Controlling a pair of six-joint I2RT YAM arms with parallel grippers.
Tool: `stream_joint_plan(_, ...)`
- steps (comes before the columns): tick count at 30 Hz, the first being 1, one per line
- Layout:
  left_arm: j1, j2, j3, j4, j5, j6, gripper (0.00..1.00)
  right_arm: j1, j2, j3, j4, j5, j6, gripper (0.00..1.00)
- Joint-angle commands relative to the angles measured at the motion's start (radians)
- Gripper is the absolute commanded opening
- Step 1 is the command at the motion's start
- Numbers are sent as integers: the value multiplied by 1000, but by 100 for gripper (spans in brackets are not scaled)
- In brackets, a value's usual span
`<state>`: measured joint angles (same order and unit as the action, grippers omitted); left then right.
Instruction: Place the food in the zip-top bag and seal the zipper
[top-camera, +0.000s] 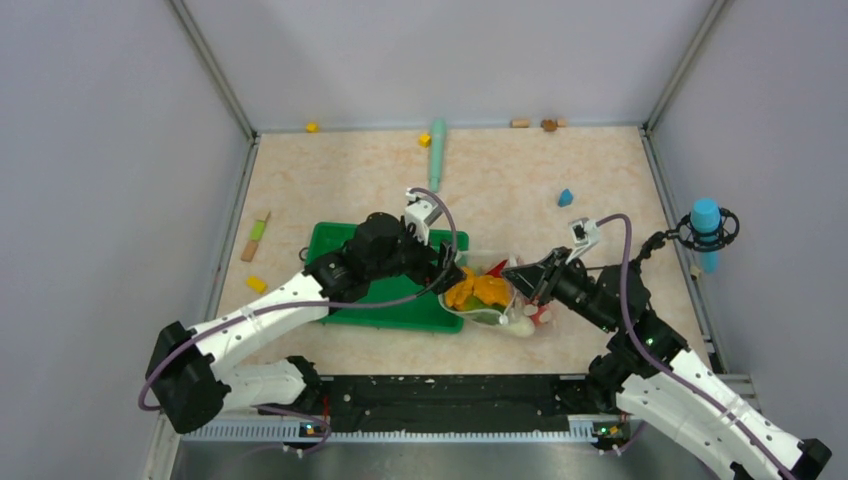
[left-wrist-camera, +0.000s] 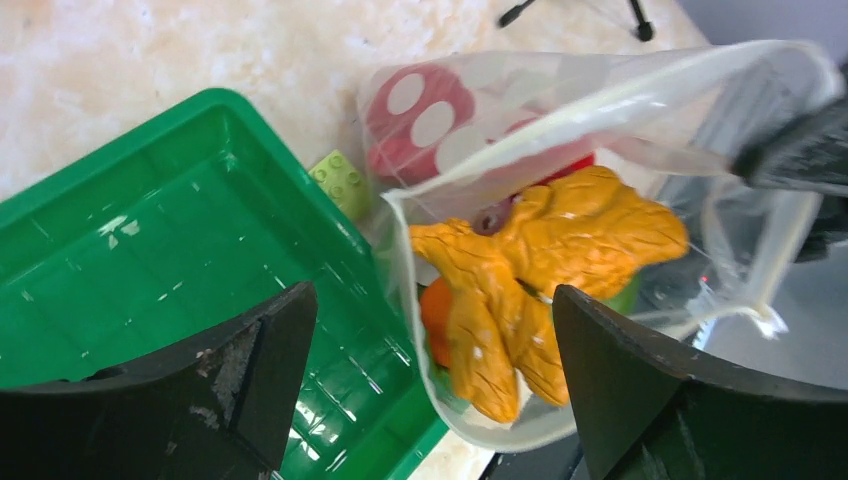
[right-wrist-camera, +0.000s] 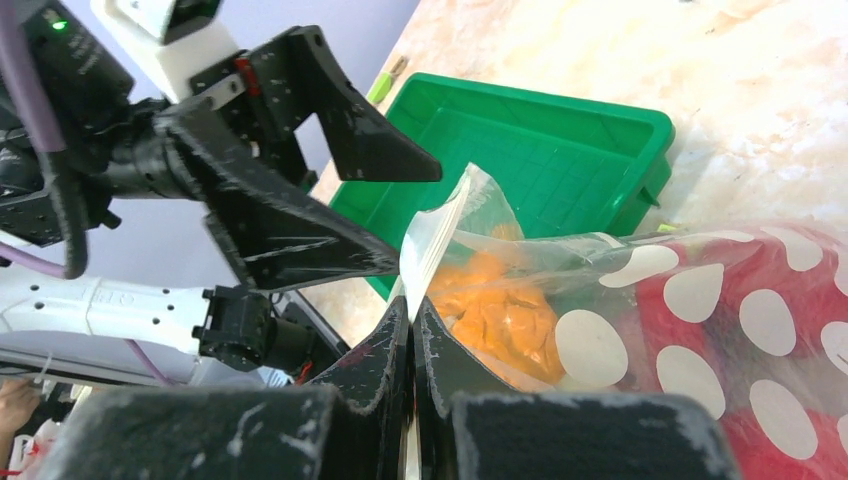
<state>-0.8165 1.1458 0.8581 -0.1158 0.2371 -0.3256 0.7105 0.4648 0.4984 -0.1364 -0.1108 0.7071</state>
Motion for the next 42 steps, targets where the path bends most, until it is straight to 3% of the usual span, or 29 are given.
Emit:
stream_joint_plan(1,-3,63,46,12,-69,-51,90,-5,-12,69,25,-21,-36,0)
stream_joint_plan(5,-3,128,72,24,-10,-53,75,-5,-15,68,14,-16,-41,0)
stream_joint_plan(10,-3,172,88,53,-1,-76,48,-5,-15,67,10,-11,-47,0)
stream_joint_plan(12,-3,181,91,66,13,-81,35,-5,-17,71,4,-4,-53,0)
stream_joint_plan(15,-3,178,97,65,12,-84,5,-5,-20,77,-28,36,-59,0)
stream_joint_plan(16,-3,170,100,63,6,-85,0,-5,-22,82,-45,55,-60,0)
stream_joint_plan(22,-3,136,138,67,-41,-78,0,-5,-28,129,-164,165,-69,0)
stream_joint_plan(27,-3,213,242,91,6,-38,0,-5,-51,150,-216,82,-84,0)
stream_joint_plan(33,-3,377,449,13,130,3,0,-5,-49,139,-244,-77,-91,0)
stream_joint_plan(42,-11,535,698,-44,366,39,0,-5,45,51,111,-228,61,0)
